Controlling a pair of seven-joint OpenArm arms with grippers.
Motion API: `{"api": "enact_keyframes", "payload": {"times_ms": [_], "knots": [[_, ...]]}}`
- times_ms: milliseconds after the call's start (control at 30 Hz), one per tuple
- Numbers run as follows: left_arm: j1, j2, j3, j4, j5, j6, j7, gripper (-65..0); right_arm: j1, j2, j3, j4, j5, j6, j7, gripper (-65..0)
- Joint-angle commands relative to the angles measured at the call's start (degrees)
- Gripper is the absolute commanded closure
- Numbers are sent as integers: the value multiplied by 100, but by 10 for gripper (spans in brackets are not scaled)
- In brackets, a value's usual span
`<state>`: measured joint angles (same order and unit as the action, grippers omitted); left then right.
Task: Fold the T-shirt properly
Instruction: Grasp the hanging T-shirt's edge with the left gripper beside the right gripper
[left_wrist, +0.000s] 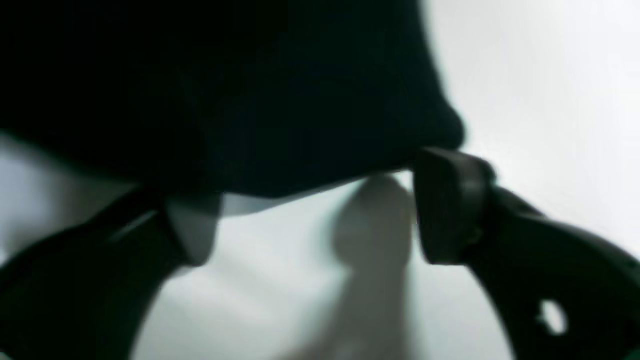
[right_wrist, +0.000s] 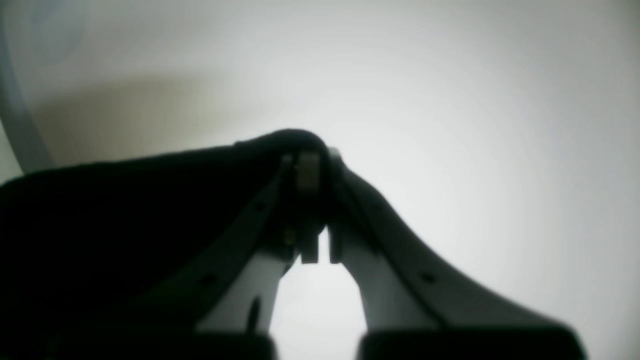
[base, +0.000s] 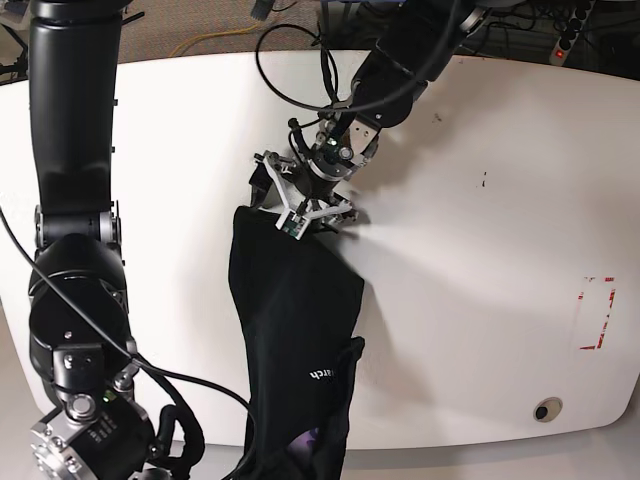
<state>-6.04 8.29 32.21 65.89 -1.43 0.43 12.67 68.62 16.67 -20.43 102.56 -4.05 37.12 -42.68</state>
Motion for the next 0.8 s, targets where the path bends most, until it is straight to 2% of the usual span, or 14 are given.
{"api": "enact_keyframes", "payload": {"times_ms": [0, 67, 133, 300, 367, 433, 567, 633, 767], "knots": [[-95, 71, 37, -26, -37, -12, -155, -417, 175, 26, 69, 34, -56, -130, 61, 0], [-130, 71, 37, -105, -37, 6, -225, -383, 167, 26, 69, 34, -56, -130, 61, 0], [-174, 71, 10, -237, -37, 15, -251, -388, 149, 26, 78, 34, -56, -130, 61, 0], [-367, 71, 1, -457, -46, 15, -251, -496, 79, 35, 86, 34, -56, -130, 61, 0], [-402, 71, 1, -457, -46, 15, -251, -493, 35, 35, 86, 34, -65, -130, 61, 0], [-508, 71, 1, -457, -46, 15, -251, -422, 8, 35, 86, 34, -65, -130, 61, 0], [-666, 71, 1, -466, -46, 15, -242, -172, -62, 35, 86, 51, -65, -130, 61, 0], [-728, 71, 1, -466, -46, 23, -225, -81, -71, 35, 86, 51, -65, -130, 61, 0], [-719, 71, -7, -404, -37, 23, -225, -69, -71, 43, 86, 43, -65, -139, 61, 0]]}}
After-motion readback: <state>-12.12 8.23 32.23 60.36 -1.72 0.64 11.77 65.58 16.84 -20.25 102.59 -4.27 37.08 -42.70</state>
